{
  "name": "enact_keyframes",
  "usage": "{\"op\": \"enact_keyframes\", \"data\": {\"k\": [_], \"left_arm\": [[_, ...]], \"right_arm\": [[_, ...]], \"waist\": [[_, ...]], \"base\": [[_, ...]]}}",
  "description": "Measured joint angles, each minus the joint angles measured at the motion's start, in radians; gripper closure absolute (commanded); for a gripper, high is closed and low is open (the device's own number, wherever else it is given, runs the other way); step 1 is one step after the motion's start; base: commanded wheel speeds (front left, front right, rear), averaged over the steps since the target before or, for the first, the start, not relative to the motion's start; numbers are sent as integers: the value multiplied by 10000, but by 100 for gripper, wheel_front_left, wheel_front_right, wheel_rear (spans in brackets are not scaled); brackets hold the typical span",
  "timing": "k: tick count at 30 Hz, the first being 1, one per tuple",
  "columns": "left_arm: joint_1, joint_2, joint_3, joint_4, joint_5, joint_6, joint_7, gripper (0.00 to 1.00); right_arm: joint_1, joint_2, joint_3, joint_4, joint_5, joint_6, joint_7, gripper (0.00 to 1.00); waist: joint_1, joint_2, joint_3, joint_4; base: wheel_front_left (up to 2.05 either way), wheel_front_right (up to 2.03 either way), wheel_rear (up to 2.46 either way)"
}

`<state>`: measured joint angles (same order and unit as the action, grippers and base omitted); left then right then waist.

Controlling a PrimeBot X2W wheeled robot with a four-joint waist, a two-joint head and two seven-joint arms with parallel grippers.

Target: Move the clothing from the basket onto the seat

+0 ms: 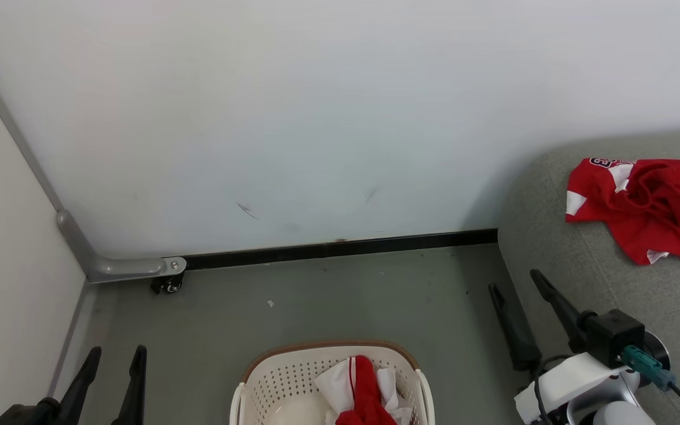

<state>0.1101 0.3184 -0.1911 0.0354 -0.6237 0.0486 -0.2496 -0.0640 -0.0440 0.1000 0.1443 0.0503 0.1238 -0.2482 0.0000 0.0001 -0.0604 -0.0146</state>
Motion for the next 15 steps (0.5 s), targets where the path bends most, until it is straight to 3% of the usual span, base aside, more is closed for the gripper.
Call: {"op": "enact_keyframes", "data": {"k": [15], "left_arm": [[-4,-25,-604,148,69,-527,6,0]], "right_arm": [[-7,4,-422,-685,23,0,-13,0]], "waist": [[0,0,517,-460]], "base": [[0,0,0]]}}
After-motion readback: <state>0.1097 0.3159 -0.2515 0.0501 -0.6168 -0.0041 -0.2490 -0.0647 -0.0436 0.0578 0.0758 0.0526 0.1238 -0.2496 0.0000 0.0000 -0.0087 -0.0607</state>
